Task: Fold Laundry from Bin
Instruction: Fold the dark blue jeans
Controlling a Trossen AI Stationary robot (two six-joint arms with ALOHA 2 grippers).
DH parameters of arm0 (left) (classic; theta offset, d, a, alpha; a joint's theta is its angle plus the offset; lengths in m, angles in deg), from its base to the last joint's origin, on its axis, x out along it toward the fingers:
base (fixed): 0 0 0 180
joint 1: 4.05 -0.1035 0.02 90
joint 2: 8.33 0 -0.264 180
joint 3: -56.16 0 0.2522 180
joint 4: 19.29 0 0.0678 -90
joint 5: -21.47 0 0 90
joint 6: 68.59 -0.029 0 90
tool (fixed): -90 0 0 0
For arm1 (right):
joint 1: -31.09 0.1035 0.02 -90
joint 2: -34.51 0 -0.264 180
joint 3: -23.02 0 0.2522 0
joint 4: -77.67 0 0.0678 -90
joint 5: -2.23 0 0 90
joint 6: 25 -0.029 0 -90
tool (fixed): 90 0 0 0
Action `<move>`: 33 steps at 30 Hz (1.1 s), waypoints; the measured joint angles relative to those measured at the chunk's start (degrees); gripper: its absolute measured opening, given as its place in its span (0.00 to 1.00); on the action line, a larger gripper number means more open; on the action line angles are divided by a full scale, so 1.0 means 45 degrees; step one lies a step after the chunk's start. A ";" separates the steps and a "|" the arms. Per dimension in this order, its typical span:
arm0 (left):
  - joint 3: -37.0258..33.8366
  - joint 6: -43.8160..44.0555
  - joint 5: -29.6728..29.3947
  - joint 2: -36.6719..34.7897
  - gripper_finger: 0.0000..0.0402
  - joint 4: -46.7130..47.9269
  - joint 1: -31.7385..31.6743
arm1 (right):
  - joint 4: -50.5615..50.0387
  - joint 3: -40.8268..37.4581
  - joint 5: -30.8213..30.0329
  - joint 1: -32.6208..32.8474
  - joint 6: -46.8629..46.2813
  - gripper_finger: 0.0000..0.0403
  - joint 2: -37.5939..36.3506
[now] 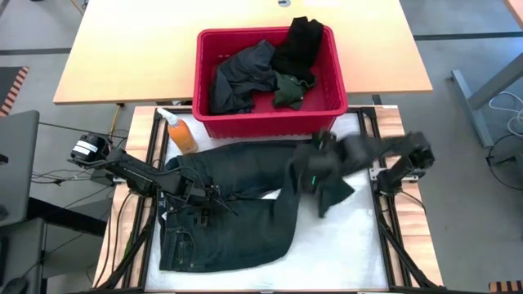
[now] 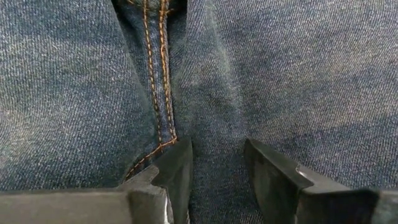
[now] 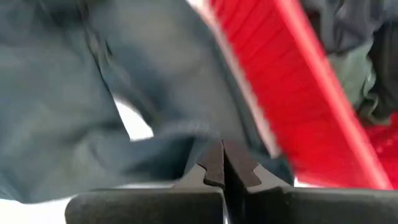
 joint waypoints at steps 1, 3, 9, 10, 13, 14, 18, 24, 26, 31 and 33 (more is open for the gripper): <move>0.0000 0.0000 0.0000 0.0000 0.35 0.0000 0.0000 | -0.0047 0.0529 0.0298 -0.0379 0.0192 0.03 -0.0027; 0.0000 0.0011 -0.0051 0.0000 0.35 -0.0001 0.0001 | -0.0139 0.1077 0.1087 -0.1074 0.0081 0.04 -0.0049; -0.0005 0.0171 -0.0584 0.0000 0.35 -0.0150 0.0264 | -0.0072 -0.0309 0.2996 -0.1149 -0.1026 0.12 0.0044; -0.0005 0.0063 -0.0609 0.0000 0.35 -0.0306 0.0312 | -0.0120 -0.0670 0.2983 -0.0981 -0.1598 0.14 0.0039; -0.0005 -0.0418 -0.0627 0.0000 0.35 -0.0745 0.0430 | -0.0293 -0.1956 0.2661 -0.0304 -0.3353 0.18 0.0008; -0.0005 -0.0595 -0.0622 0.0000 0.35 -0.0788 0.0450 | -0.0246 -0.2414 0.2651 -0.0017 -0.3927 0.19 0.0020; -0.0010 -0.1095 -0.0668 0.0000 0.35 -0.0911 0.0457 | -0.0202 -0.4152 0.2430 0.1409 -0.6445 0.25 0.0029; -0.0010 -0.1850 -0.0865 0.0000 0.35 -0.1009 0.0461 | -0.0232 -0.6029 0.1555 0.3644 -1.0925 0.31 0.0027; -0.0010 -0.1973 -0.0869 0.0000 0.35 -0.1018 0.0461 | -0.0269 -0.6380 0.1259 0.4269 -1.2230 0.32 0.0010; -0.0010 -0.1766 -0.0905 0.0000 0.35 -0.1039 0.0461 | -0.0240 -0.7246 0.1153 0.5703 -1.5094 0.33 0.0019; -0.0010 -0.1749 -0.0938 0.0003 0.35 -0.1092 0.0461 | -0.0255 -0.7580 0.1152 0.6110 -1.5701 0.34 0.0015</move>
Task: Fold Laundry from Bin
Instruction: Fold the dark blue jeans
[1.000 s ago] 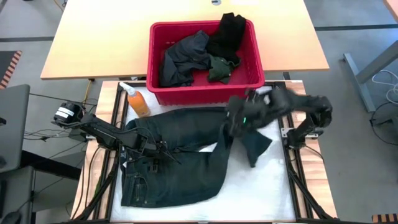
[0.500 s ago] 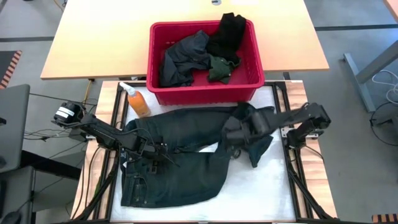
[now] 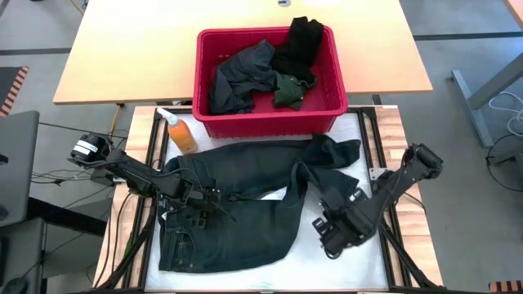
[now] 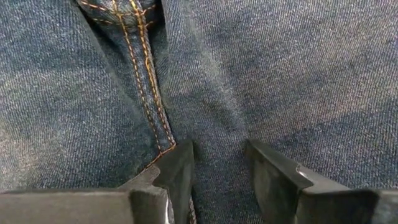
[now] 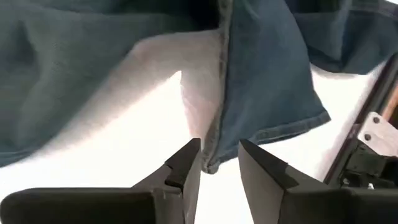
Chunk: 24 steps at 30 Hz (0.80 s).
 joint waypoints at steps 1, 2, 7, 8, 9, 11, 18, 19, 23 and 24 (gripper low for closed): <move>-0.0005 -0.0008 -0.0021 0.0001 0.35 -0.0074 0.0000 | -0.0004 -0.0166 0.0003 0.0162 -0.0246 0.36 0.0001; -0.0010 -0.0010 -0.0028 0.0003 0.35 -0.0155 0.0000 | 0.0021 -0.0306 0.0020 0.0275 -0.0514 0.38 0.0005; -0.0010 0.0055 -0.0032 0.0006 0.35 -0.0312 0.0000 | 0.0256 -0.0602 0.0178 0.0534 -0.1136 0.54 0.0005; -0.0010 0.0075 -0.0033 0.0006 0.35 -0.0312 0.0000 | 0.0421 -0.0662 0.0161 0.0594 -0.1146 0.58 0.0005; -0.0010 0.0098 -0.0033 0.0006 0.35 -0.0312 0.0000 | 0.0532 -0.0706 0.0128 0.0631 -0.1146 0.61 0.0005; -0.0010 0.0117 -0.0038 0.0006 0.35 -0.0312 0.0000 | 0.0885 -0.0853 0.0079 0.0714 -0.1157 0.68 0.0004; -0.0010 -0.0005 -0.0052 0.0006 0.35 -0.0322 -0.0005 | 0.2491 -0.1870 0.0028 0.0732 -0.1273 0.76 0.0000; -0.0010 -0.0005 -0.0052 0.0006 0.35 -0.0322 -0.0005 | 0.2774 -0.2125 -0.0004 0.0714 -0.1269 0.76 0.0001; -0.0010 -0.0010 -0.0057 0.0006 0.35 -0.0322 -0.0005 | 0.3797 -0.3385 -0.0487 0.0622 -0.1286 0.76 0.0005; -0.0010 -0.0010 -0.0060 0.0006 0.35 -0.0322 -0.0005 | 0.3811 -0.3692 -0.0513 0.0565 -0.1368 0.76 0.0005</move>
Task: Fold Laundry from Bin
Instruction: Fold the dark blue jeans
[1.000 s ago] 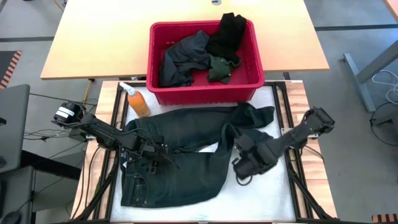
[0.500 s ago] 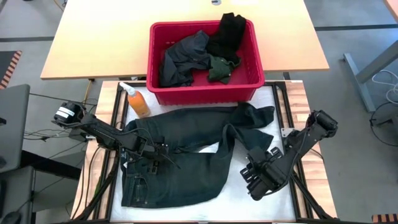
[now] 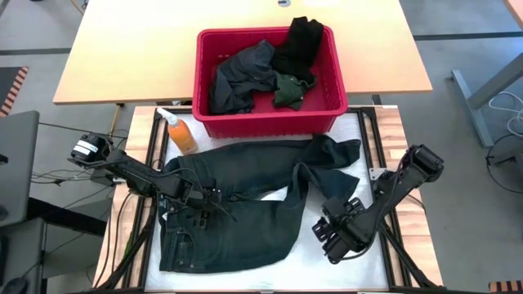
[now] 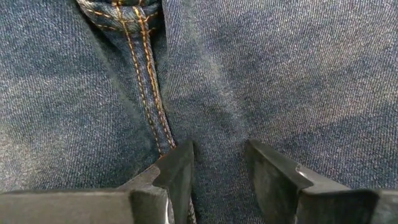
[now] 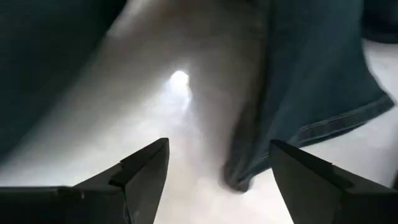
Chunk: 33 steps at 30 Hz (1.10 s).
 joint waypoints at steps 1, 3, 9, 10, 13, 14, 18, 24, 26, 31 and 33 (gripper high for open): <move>0.0000 0.0000 -0.0007 0.0000 0.35 0.0000 0.0000 | 0.0023 -0.0317 -0.0022 -0.0067 -0.0191 0.76 0.0000; 0.0000 -0.0003 -0.0083 0.0000 0.35 0.0000 0.0000 | -0.0117 -0.0913 -0.0188 -0.0241 -0.0624 0.76 0.0000; 0.0006 -0.0044 -0.0250 -0.0005 0.35 -0.0005 0.0000 | 0.0128 -0.1848 -0.0515 -0.0811 -0.0519 0.62 0.0005; 0.0010 -0.0044 -0.0250 -0.0005 0.35 -0.0005 0.0000 | 0.0199 -0.1831 -0.0479 -0.0910 -0.0250 0.55 0.0005; 0.0010 -0.0044 -0.0264 -0.0005 0.35 0.0000 0.0000 | 0.0039 -0.1201 0.0166 -0.1190 0.1326 0.24 0.0005; 0.0013 -0.0056 -0.0278 -0.0005 0.35 0.0005 0.0000 | -0.0269 -0.0782 0.0570 -0.1320 0.2056 0.13 0.0005; 0.0019 -0.0247 -0.0289 -0.0005 0.35 0.0051 -0.0002 | -0.2887 0.2033 0.3095 -0.2036 0.5094 0.07 0.0000; 0.0019 -0.0335 -0.0284 -0.0010 0.35 0.0081 -0.0018 | -0.3664 0.7484 0.7569 -0.3081 0.8491 0.06 -0.0209; 0.0019 -0.0296 -0.0285 -0.0010 0.35 0.0087 -0.0019 | -0.3792 0.9177 0.8609 -0.3437 0.8701 0.06 -0.0199; 0.0019 -0.0263 -0.0284 -0.0010 0.35 0.0092 -0.0019 | -0.3757 1.2181 0.9224 -0.3875 0.9856 0.06 -0.0219; 0.0019 -0.0283 -0.0287 -0.0010 0.35 0.0092 -0.0019 | -0.3762 1.2812 0.9216 -0.4059 1.0285 0.06 -0.0245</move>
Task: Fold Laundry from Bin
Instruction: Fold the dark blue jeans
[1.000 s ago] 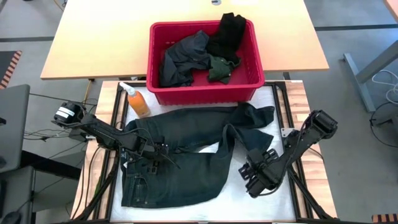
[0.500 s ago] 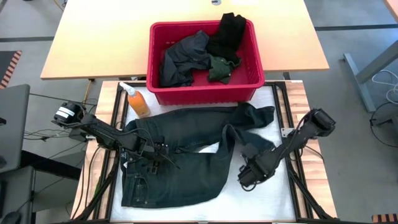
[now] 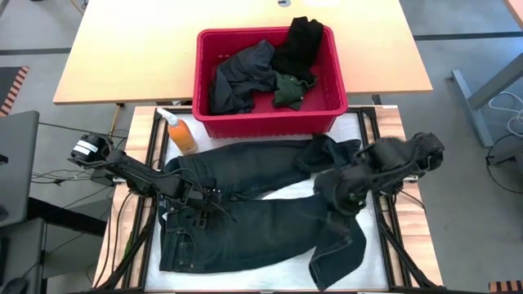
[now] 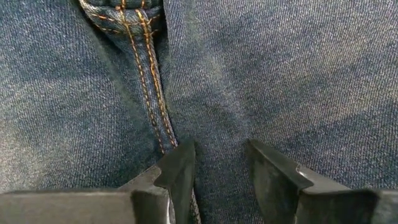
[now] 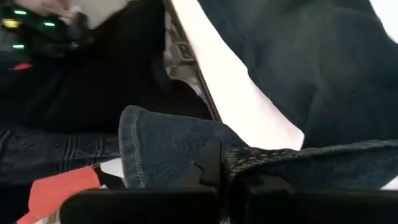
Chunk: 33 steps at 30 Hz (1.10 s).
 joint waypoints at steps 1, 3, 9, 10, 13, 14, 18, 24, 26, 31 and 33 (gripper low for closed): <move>0.0000 -0.0032 -0.0002 0.0000 0.35 0.0000 0.0000 | 0.0009 0.0136 -0.0013 -0.0065 0.0247 0.06 -0.0030; 0.0000 -0.0038 -0.0002 0.0000 0.35 0.0005 0.0000 | -0.0041 0.0162 -0.0318 -0.0134 0.0817 0.06 -0.0056; 0.0000 -0.0047 -0.0002 0.0000 0.35 0.0017 0.0000 | -0.0033 -0.0979 -0.2563 -0.0420 0.2386 0.06 -0.0041; 0.0000 -0.0047 0.0000 0.0000 0.35 0.0023 0.0000 | -0.0032 -0.1426 -0.2505 -0.0609 0.2381 0.06 -0.0062; 0.0000 -0.0038 0.0003 0.0000 0.35 0.0073 0.0000 | -0.0030 -0.3163 -0.1591 -0.1386 0.2211 0.06 -0.0099; 0.0000 -0.0006 -0.0001 0.0000 0.35 0.0086 0.0000 | -0.0029 -0.3884 -0.1152 -0.1656 0.2191 0.06 -0.0104; 0.0000 0.0102 -0.0002 -0.0002 0.35 0.0097 0.0000 | -0.0074 -0.6845 0.0892 -0.2674 0.2439 0.06 -0.0286; 0.0005 0.0140 -0.0002 -0.0005 0.35 0.0249 -0.0022 | -0.0069 -0.9781 0.1030 -0.4867 0.3231 0.07 -0.0640; 0.0005 0.0273 0.0008 -0.0005 0.35 0.0300 -0.0063 | 0.0104 -1.0213 0.0886 -0.5718 0.3261 0.07 -0.0540; 0.0005 0.0921 0.0047 -0.0006 0.35 0.0330 -0.0068 | -0.0039 -1.0272 0.1127 -0.7335 0.4162 0.14 -0.0162; 0.0005 0.1104 0.0047 -0.0010 0.35 0.0330 -0.0068 | -0.0010 -1.0149 0.1428 -0.7728 0.4716 0.18 -0.0148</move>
